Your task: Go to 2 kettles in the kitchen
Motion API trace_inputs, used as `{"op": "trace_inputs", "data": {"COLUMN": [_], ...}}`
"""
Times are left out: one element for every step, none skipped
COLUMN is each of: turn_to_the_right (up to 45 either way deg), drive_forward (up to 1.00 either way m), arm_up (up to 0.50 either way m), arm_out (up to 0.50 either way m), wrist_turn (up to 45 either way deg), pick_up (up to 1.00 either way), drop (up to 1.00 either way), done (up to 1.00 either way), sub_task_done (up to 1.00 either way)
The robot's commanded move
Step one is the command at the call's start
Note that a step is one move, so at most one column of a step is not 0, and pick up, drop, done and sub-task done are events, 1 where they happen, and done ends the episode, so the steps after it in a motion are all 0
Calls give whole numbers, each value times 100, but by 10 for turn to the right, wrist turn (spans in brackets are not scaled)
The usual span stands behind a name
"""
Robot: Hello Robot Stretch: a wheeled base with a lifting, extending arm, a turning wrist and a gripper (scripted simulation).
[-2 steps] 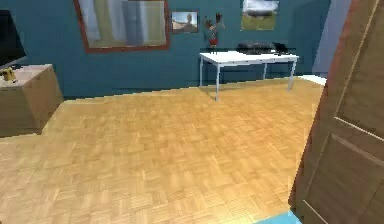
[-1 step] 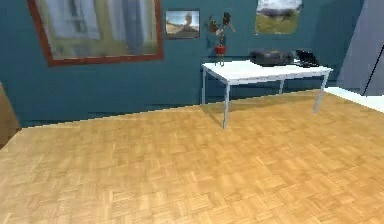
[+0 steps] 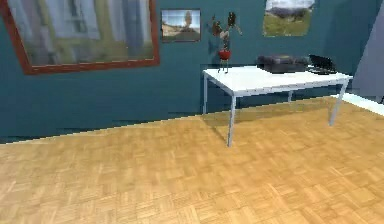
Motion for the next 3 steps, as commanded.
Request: {"op": "trace_inputs", "data": {"turn_to_the_right": [450,120,0], "drive_forward": [0,0,100], "arm_up": [0,0,0], "arm_out": [0,0,0], "wrist_turn": [0,0,0], "pick_up": [0,0,0], "drop": [0,0,0], "done": [0,0,0], "sub_task_done": [0,0,0]}}
